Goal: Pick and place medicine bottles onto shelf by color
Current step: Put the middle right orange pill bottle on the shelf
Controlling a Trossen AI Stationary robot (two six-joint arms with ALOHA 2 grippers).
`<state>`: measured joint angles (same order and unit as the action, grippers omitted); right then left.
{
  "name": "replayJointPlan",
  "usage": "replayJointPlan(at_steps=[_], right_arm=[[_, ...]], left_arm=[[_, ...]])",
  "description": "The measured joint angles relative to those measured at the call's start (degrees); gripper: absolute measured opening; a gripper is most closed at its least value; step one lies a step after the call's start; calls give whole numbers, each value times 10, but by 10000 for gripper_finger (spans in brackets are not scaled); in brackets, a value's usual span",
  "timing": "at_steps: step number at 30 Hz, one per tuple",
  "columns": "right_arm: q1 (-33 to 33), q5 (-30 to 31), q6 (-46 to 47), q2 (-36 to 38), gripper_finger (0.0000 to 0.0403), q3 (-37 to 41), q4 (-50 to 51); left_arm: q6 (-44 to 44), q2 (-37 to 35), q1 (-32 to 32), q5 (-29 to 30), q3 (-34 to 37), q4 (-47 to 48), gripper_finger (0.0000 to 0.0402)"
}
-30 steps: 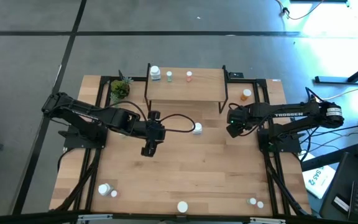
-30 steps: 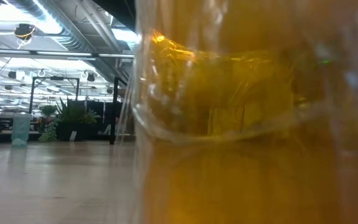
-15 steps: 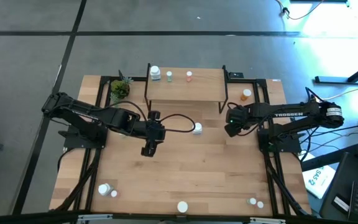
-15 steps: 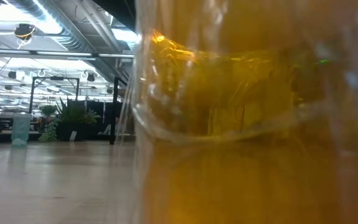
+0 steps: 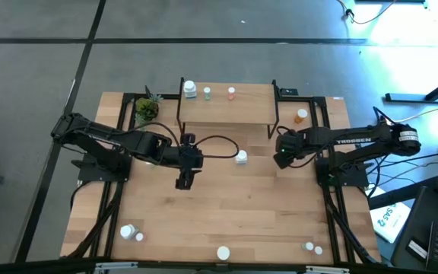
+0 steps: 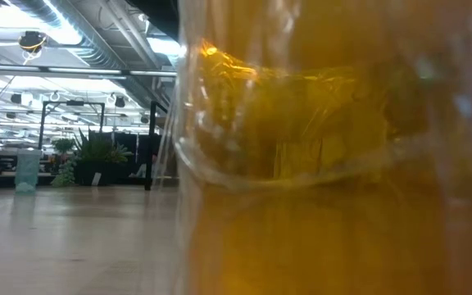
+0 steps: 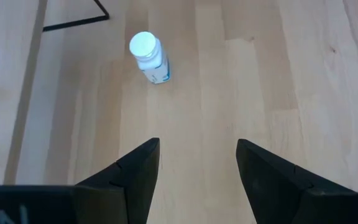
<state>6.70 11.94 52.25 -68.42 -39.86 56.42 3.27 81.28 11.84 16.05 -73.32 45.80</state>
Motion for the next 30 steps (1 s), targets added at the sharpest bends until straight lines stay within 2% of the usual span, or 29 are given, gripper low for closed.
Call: replayJointPlan(at_steps=[12, 21, 30], right_arm=[[-46, -16, 0, 0, 220, -62, 31], [-102, -14, 11, 0, 220, -143, 52], [-124, 34, -74, 0, 220, -271, 52]], left_arm=[[15, 0, -3, -1, 0, 0, 207], [24, 0, -21, 0, 0, 0, 207], [23, 0, -38, -1, 0, 1, 207]])
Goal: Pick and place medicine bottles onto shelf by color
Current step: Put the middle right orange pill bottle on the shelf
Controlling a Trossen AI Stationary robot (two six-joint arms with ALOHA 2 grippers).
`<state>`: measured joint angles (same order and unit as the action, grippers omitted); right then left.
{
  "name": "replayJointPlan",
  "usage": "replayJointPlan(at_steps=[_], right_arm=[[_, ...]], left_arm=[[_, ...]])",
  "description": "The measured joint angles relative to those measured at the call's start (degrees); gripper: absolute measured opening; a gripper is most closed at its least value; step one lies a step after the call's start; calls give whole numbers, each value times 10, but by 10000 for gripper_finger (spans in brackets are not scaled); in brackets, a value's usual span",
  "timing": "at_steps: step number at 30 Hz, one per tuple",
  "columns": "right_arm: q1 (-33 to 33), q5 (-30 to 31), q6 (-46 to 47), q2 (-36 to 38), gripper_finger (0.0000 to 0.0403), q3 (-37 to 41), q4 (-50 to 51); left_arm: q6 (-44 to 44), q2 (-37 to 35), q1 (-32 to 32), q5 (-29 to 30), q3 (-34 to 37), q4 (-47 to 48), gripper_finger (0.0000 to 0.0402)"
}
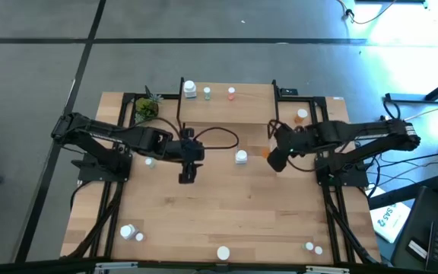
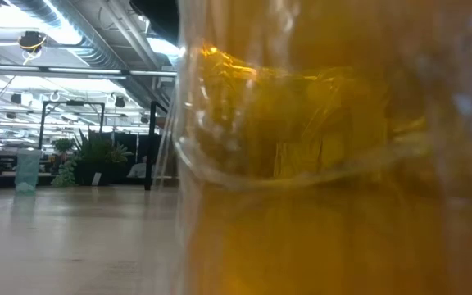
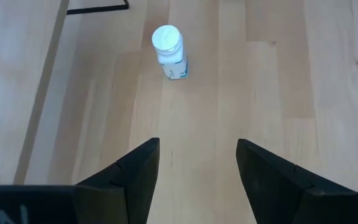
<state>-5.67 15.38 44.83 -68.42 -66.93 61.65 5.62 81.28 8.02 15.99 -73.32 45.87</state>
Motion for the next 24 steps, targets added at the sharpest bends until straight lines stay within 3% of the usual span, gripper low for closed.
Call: replayJointPlan(at_steps=[6, 13, 18, 24], right_arm=[[21, 49, -88, 0, 220, -77, -2], [95, 39, -182, -24, 220, -145, 1], [155, -9, -241, -98, 220, -233, 26], [221, -19, -287, -207, 220, -386, 158]], left_arm=[[0, 0, -9, 0, 0, 0, 207], [0, 0, -16, 0, 0, 0, 207], [0, 0, -21, 0, 0, 0, 207], [0, 0, -20, 0, 0, 0, 207]])
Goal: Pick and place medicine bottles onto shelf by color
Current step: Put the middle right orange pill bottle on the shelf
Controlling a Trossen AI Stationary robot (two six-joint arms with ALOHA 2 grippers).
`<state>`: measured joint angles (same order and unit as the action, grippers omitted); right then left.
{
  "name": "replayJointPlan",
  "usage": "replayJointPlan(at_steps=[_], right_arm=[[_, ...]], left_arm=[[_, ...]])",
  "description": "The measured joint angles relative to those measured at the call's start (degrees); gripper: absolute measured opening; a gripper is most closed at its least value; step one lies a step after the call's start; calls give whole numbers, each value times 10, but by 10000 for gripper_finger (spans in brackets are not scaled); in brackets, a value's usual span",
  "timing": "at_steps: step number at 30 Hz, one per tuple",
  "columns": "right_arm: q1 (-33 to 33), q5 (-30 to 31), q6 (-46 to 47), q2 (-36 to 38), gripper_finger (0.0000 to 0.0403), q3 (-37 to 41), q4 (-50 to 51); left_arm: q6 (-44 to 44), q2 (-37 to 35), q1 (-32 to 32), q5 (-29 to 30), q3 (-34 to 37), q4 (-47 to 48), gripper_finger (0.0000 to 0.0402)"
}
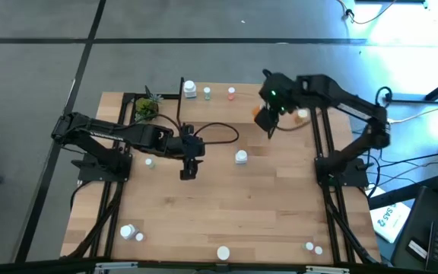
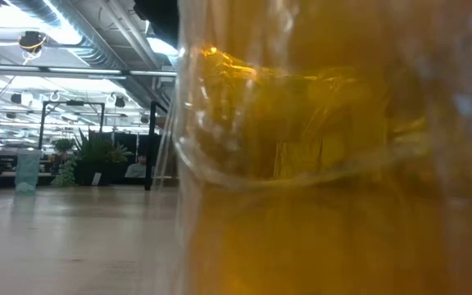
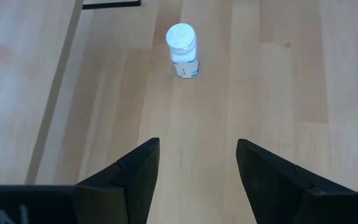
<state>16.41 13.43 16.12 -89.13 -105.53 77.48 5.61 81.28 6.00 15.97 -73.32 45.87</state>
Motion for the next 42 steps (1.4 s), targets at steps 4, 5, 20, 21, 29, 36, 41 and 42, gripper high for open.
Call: replayJointPlan(at_steps=[4, 5, 20, 21, 29, 36, 41, 42], right_arm=[[39, -5, -18, -61, 220, -85, 59], [48, -13, -23, -73, 220, -103, 70], [163, -64, -90, -210, 220, -175, 95], [169, -59, -91, -216, 220, -175, 93], [187, -26, -103, -246, 220, -175, 92], [190, -26, -116, -246, 220, -171, 85], [191, -25, -120, -246, 222, -171, 75], [191, -25, -120, -246, 224, -171, 76]], left_arm=[[0, -7, 0, 0, 0, -1, 207], [0, -9, -2, 0, 0, -4, 207], [0, -59, -3, 0, 1, -5, 207], [0, -62, -3, 0, 1, -4, 207], [-1, -66, -3, 0, 0, -3, 207], [-1, -66, -3, 0, 0, -2, 207], [0, -66, -2, 0, 0, -2, 207], [0, -66, -2, 0, 0, -1, 207]])
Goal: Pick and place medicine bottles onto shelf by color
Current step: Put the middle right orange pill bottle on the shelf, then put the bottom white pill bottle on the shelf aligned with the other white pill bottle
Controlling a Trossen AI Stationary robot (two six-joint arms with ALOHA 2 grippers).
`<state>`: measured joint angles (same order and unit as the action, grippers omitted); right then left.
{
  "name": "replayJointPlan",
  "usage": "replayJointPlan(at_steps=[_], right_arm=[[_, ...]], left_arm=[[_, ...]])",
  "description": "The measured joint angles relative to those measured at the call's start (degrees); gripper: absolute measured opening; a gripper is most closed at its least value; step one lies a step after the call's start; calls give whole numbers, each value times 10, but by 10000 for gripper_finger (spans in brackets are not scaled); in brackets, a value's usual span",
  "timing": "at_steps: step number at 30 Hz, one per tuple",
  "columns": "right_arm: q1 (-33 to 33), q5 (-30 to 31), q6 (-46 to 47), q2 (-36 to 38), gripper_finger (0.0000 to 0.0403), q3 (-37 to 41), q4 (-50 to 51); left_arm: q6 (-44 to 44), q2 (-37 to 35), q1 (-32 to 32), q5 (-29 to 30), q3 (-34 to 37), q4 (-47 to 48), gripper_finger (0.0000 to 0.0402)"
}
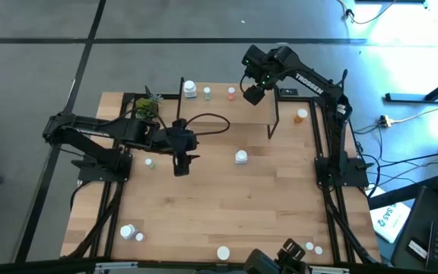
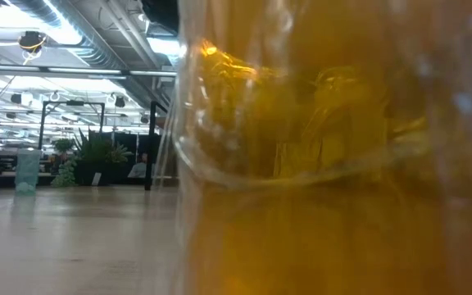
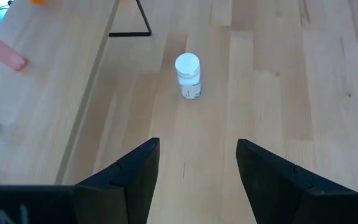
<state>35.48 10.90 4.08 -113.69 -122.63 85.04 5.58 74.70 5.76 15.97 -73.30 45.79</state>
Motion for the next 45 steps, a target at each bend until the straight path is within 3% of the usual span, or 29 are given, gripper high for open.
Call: replayJointPlan(at_steps=[10, 18, 28, 34, 41, 45], right_arm=[[1, 0, -1, 0, 260, 0, 0], [1, 0, -15, 0, 263, -8, -13], [-10, 2, -25, 0, 264, -120, 25], [-55, 3, -35, 40, 264, -102, 9], [-136, 45, -44, 71, 264, -101, 14], [-183, 45, -45, 83, 264, -101, 16]], left_arm=[[0, 0, 0, 0, 0, 1, 207], [1, 0, 0, 0, 0, 1, 207], [20, 0, 9, 1, 0, 21, 207], [46, 0, 36, 0, 0, 24, 207], [103, -5, 72, 3, 0, 55, 207], [166, -6, 103, 37, -1, 94, 207]])
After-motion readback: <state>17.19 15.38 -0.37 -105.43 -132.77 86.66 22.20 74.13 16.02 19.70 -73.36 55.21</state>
